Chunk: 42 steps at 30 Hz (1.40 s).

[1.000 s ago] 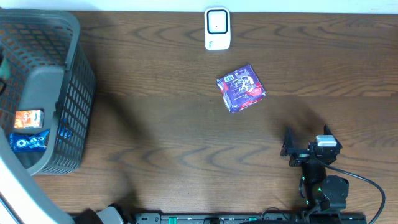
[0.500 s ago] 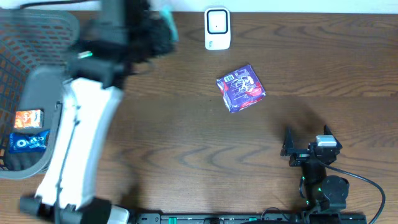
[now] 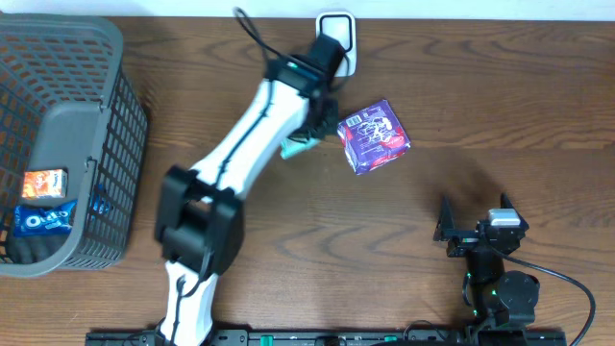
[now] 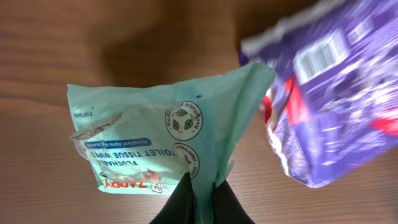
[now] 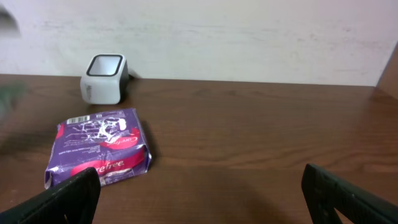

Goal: Scan the item barcode
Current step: 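Carry the mint-green wipes pack beside the purple pack and release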

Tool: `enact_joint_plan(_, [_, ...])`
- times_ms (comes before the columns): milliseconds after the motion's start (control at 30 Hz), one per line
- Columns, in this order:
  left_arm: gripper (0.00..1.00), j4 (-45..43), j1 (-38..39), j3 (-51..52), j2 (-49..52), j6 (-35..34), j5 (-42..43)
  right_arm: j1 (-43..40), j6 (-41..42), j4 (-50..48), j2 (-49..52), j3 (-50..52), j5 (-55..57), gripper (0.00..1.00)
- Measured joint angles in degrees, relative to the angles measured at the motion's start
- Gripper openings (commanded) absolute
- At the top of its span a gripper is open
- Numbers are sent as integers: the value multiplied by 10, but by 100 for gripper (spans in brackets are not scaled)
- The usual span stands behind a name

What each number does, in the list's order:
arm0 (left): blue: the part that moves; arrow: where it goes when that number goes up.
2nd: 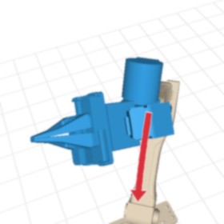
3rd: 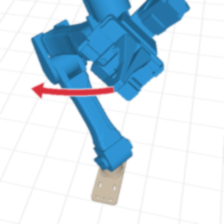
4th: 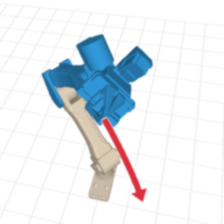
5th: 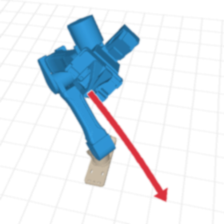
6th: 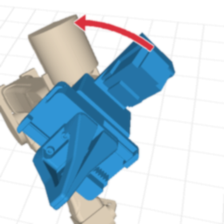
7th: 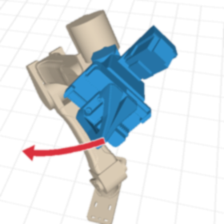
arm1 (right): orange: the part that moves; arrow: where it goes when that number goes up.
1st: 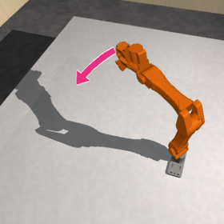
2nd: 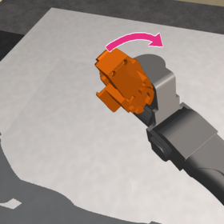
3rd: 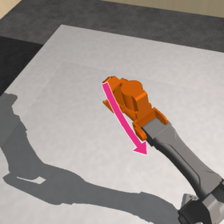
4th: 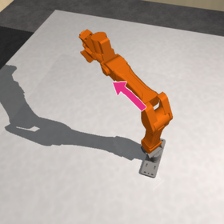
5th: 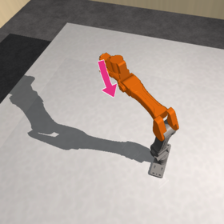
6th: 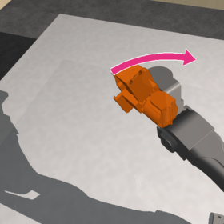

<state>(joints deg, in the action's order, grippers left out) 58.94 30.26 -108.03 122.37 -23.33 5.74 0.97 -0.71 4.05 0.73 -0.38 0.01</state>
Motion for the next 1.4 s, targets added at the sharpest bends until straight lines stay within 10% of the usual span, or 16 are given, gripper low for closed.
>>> enact_joint_plan(900, [8,-172,99,0,66,-17,25,0,0,0,0,0,0,99])
enact_joint_plan(1067, [46,-165,94,0,66,13,28,0,0,0,0,0,0,99])
enact_joint_plan(1400, [89,-117,5,0,29,24,30,0,0,0,0,0,0,99])
